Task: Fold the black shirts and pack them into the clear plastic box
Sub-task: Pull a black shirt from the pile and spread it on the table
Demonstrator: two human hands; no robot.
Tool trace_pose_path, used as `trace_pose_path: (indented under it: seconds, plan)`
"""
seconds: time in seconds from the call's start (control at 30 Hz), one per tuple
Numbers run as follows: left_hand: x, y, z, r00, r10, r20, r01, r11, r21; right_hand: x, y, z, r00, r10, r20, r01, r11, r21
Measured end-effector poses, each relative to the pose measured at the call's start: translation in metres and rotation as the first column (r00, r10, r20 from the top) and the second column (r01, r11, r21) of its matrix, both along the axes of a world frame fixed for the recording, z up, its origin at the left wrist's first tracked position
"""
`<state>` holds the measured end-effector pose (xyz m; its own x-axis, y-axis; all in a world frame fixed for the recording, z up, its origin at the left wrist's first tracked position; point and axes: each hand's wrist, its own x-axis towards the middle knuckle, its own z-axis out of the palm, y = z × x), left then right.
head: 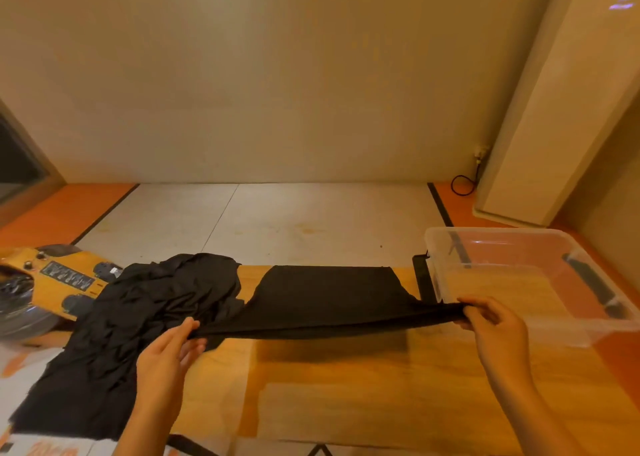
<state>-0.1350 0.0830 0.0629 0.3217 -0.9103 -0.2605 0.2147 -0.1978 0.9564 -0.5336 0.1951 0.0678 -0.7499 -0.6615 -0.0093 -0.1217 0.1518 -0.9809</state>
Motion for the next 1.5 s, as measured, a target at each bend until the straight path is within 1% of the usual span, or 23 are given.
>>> trace_pose_path:
  seconds: [0.07, 0.13, 0.2, 0.27, 0.33, 0.43, 0.5, 0.57, 0.7, 0.83, 0.9, 1.0, 1.1, 1.13, 1.23, 1.3, 1.33, 1.37, 1.43, 1.5]
  plan:
    - [0.007, 0.020, -0.022, 0.998, 0.006, 0.069, -0.009, 0.999, 0.041, 0.007, 0.021, -0.015, 1.000, 0.009, 0.014, -0.010, 0.999, 0.049]
    - [0.017, 0.042, -0.051, 0.989, -0.018, 0.144, 0.001, 0.993, 0.117, 0.012, 0.044, -0.036, 0.999, 0.008, 0.044, -0.014, 0.992, 0.126]
    - [0.027, 0.066, -0.081, 0.978, -0.099, 0.184, 0.050, 0.965, 0.257, 0.015, 0.065, -0.061, 0.997, -0.006, 0.079, -0.013, 0.971, 0.238]
    - [0.039, 0.087, -0.111, 0.965, -0.136, 0.224, 0.040, 0.921, 0.388, 0.019, 0.083, -0.088, 0.990, -0.033, 0.138, -0.021, 0.929, 0.369]
    - [0.050, 0.103, -0.128, 0.944, -0.143, 0.297, -0.014, 0.883, 0.469, 0.023, 0.096, -0.110, 0.976, -0.084, 0.200, -0.026, 0.871, 0.491]
    - [0.056, 0.106, -0.126, 0.947, -0.172, 0.273, -0.005, 0.838, 0.545, 0.032, 0.107, -0.123, 0.962, -0.125, 0.242, -0.030, 0.834, 0.550]
    - [0.056, 0.098, -0.118, 0.962, -0.160, 0.222, 0.014, 0.838, 0.545, 0.039, 0.105, -0.121, 0.966, -0.120, 0.228, -0.026, 0.835, 0.549]
    - [0.052, 0.086, -0.108, 0.964, -0.184, 0.193, 0.068, 0.870, 0.489, 0.045, 0.097, -0.116, 0.976, -0.097, 0.197, -0.023, 0.847, 0.531]
    - [0.048, 0.064, -0.095, 0.935, -0.283, 0.213, 0.183, 0.901, 0.393, 0.049, 0.082, -0.106, 0.988, -0.063, 0.140, -0.012, 0.877, 0.480]
    - [0.049, 0.048, -0.089, 0.918, -0.364, 0.156, 0.299, 0.895, 0.330, 0.049, 0.074, -0.097, 0.989, -0.061, 0.136, -0.002, 0.908, 0.420]
    - [0.049, 0.041, -0.091, 0.903, -0.391, 0.178, 0.328, 0.895, 0.301, 0.048, 0.071, -0.096, 0.987, -0.053, 0.149, -0.016, 0.906, 0.423]
    - [0.046, 0.032, -0.099, 0.849, -0.447, 0.283, 0.369, 0.884, 0.288, 0.049, 0.067, -0.093, 0.987, -0.006, 0.163, -0.064, 0.906, 0.418]
    - [0.037, 0.023, -0.109, 0.801, -0.458, 0.385, 0.379, 0.886, 0.267, 0.050, 0.059, -0.098, 0.994, 0.028, 0.107, -0.072, 0.896, 0.437]
    - [0.033, 0.020, -0.114, 0.773, -0.460, 0.437, 0.379, 0.887, 0.263, 0.049, 0.055, -0.104, 0.995, 0.022, 0.094, -0.062, 0.890, 0.451]
    - [0.017, 0.003, -0.129, 0.645, -0.450, 0.618, 0.372, 0.891, 0.260, 0.044, 0.036, -0.129, 1.000, -0.003, -0.008, 0.007, 0.864, 0.504]
    - [0.006, -0.012, -0.142, 0.513, -0.476, 0.714, 0.410, 0.867, 0.283, 0.042, 0.021, -0.144, 0.994, 0.052, -0.092, 0.009, 0.828, 0.560]
    - [0.002, -0.018, -0.151, 0.452, -0.508, 0.733, 0.432, 0.844, 0.319, 0.043, 0.014, -0.152, 0.989, 0.098, -0.106, -0.016, 0.804, 0.594]
    - [-0.001, -0.022, -0.159, 0.411, -0.541, 0.734, 0.440, 0.822, 0.360, 0.044, 0.009, -0.163, 0.982, 0.150, -0.117, -0.044, 0.778, 0.627]
    - [-0.004, -0.024, -0.176, 0.379, -0.575, 0.725, 0.396, 0.809, 0.435, 0.051, 0.003, -0.176, 0.963, 0.220, -0.154, -0.057, 0.728, 0.683]
    - [-0.007, -0.022, -0.181, 0.386, -0.554, 0.738, 0.342, 0.829, 0.443, 0.058, 0.002, -0.183, 0.966, 0.204, -0.158, -0.043, 0.730, 0.682]
